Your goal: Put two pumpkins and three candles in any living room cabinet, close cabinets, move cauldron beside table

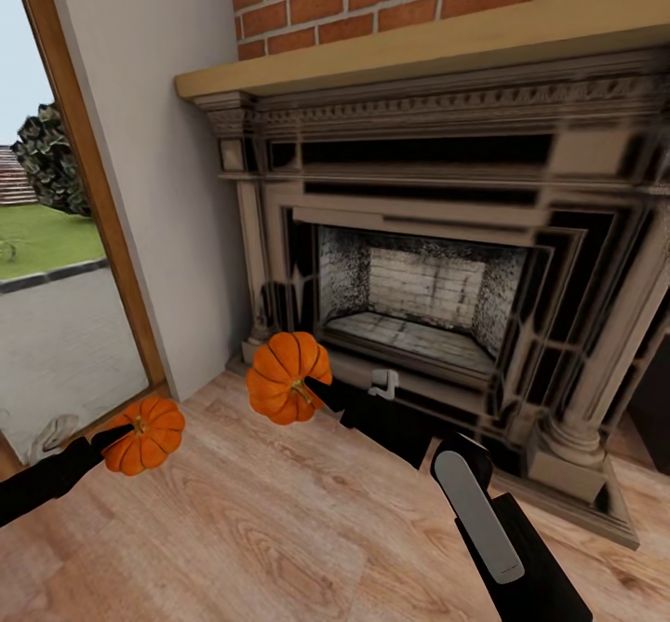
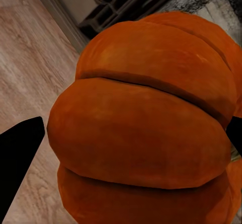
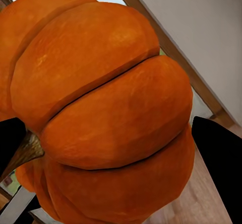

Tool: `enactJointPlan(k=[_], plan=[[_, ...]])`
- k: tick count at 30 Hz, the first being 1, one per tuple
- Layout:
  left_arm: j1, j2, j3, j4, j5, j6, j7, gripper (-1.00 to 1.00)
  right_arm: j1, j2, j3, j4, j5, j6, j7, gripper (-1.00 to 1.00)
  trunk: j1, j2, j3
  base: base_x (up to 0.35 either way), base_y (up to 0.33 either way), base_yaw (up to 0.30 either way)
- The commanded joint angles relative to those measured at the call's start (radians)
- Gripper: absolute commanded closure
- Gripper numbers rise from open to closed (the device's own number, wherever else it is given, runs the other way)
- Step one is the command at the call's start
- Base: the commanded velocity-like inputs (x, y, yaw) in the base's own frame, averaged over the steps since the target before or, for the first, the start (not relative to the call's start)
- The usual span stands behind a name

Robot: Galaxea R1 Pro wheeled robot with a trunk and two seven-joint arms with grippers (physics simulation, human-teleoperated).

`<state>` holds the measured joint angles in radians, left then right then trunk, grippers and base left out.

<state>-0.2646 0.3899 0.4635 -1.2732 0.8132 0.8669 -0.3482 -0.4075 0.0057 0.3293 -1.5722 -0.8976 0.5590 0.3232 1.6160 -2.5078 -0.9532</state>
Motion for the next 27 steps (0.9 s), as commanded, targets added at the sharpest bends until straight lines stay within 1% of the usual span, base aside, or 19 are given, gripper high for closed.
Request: enactJointPlan(k=[1, 27], plan=[[-0.001, 0.0, 0.002, 0.0, -0.002, 0.006, -0.004, 1.0, -0.001, 0.0, -0.001, 0.0, -0.004, 0.006, 0.0, 1.0, -0.001, 0.0, 0.001, 0.0, 0.0, 0.0], [-0.001, -0.001, 0.001, 0.0, -0.003, 0.006, -0.003, 1.0, -0.001, 0.005, -0.001, 0.0, -0.004, 0.006, 0.0, 1.0, -0.012, 0.006, 0.059, 0.0, 0.0, 0.0]])
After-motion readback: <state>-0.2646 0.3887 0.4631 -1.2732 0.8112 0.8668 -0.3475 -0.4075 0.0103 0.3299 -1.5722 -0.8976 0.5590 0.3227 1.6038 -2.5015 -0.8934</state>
